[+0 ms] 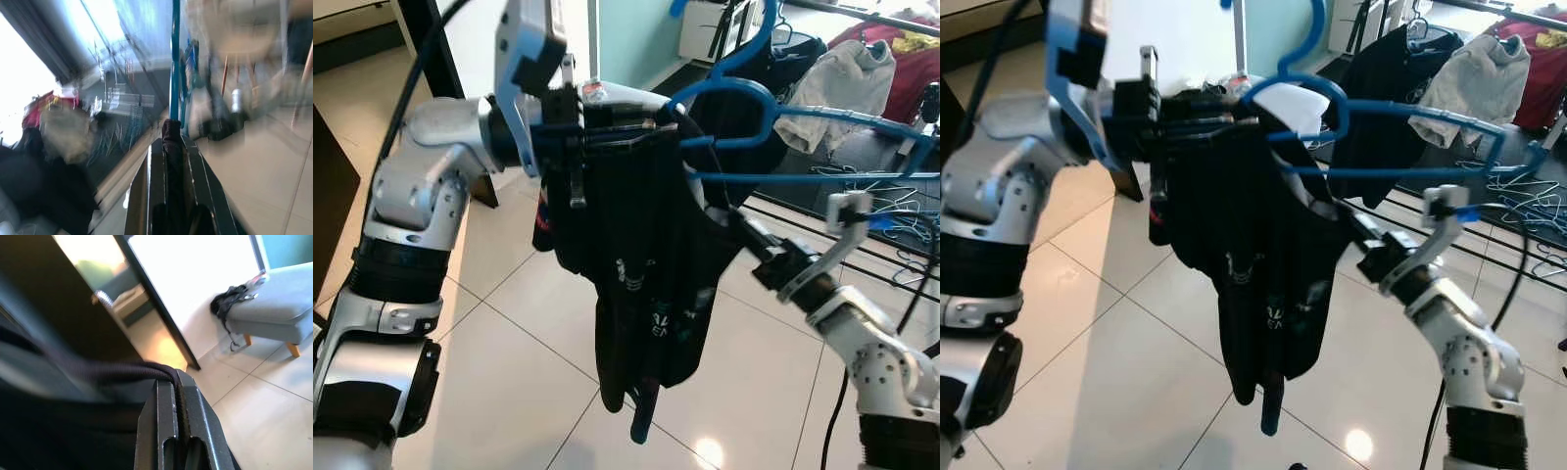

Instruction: Hang hanger

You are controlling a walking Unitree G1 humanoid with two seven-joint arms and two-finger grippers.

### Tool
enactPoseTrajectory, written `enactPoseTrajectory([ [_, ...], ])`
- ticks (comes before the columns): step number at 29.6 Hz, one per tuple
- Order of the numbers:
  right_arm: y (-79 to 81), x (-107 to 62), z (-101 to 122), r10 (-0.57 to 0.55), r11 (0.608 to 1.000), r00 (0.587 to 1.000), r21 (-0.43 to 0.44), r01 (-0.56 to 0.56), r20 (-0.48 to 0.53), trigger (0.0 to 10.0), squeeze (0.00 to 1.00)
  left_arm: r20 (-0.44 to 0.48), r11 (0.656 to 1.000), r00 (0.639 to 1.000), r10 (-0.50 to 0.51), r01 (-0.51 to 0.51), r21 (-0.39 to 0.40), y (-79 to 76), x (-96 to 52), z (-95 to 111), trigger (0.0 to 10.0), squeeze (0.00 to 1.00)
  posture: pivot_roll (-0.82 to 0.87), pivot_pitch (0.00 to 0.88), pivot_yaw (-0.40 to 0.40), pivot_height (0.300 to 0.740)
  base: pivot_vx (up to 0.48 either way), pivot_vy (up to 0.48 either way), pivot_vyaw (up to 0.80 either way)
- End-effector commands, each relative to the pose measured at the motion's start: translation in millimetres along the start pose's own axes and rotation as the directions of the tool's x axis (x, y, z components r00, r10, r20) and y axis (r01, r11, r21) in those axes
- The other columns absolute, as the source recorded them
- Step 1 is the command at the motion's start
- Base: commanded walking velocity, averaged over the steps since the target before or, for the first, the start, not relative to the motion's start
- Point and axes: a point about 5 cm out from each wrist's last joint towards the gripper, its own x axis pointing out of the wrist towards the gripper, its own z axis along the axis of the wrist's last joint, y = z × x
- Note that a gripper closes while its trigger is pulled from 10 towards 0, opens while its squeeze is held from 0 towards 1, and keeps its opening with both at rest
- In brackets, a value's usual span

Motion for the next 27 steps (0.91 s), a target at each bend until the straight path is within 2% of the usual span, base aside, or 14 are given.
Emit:
enactPoseTrajectory([
  [1,-3.7,-3.6,25.0,-0.010,1.000,0.993,0.023,0.007,0.114,0.0,0.00,-0.158,0.998,0.987,-0.010,0.019,0.053,-6.2,-8.3,-22.7,10.0,0.00,-0.02,0.128,0.007,0.740,0.000,0.000,0.00],
  [3,-2.9,-6.1,41.5,0.003,0.999,0.983,0.037,-0.010,0.182,0.0,0.00,-0.259,0.997,0.966,0.011,0.010,0.083,-9.7,-13.9,-40.3,10.0,0.00,-0.02,0.129,0.002,0.740,0.000,0.000,0.00],
  [7,-2.0,-6.4,47.0,0.009,0.999,0.979,0.034,-0.016,0.201,0.0,0.00,-0.295,0.995,0.955,0.039,-0.011,0.098,-7.9,-17.8,-46.5,10.0,0.00,-0.02,0.129,0.002,0.740,0.000,0.000,0.00],
  [8,-2.6,-7.8,48.9,0.016,0.999,0.978,0.030,-0.023,0.206,0.0,0.00,-0.317,0.992,0.943,0.097,-0.064,0.113,-0.3,-25.8,-49.7,10.0,0.00,-0.02,0.128,0.001,0.740,0.000,0.000,0.00],
  [13,-4.3,-8.6,47.7,0.014,0.999,0.979,0.034,-0.022,0.204,0.0,0.00,-0.338,0.986,0.931,0.141,-0.100,0.137,5.6,-33.2,-52.1,10.0,0.00,-0.02,0.127,0.001,0.740,0.000,0.000,0.00],
  [22,-7.2,-9.2,47.6,0.003,0.998,0.979,0.053,-0.014,0.205,0.0,0.00,-0.374,0.977,0.912,0.165,-0.100,0.187,9.3,-44.3,-57.4,10.0,0.00,-0.02,0.123,0.001,0.740,0.000,0.000,0.00],
  [27,-11.0,-11.2,50.7,-0.011,0.998,0.977,0.055,0.000,0.211,0.0,0.00,-0.455,0.971,0.878,0.151,-0.045,0.236,9.2,-50.6,-63.4,10.0,0.00,-0.02,0.123,0.001,0.740,0.000,0.000,0.00],
])
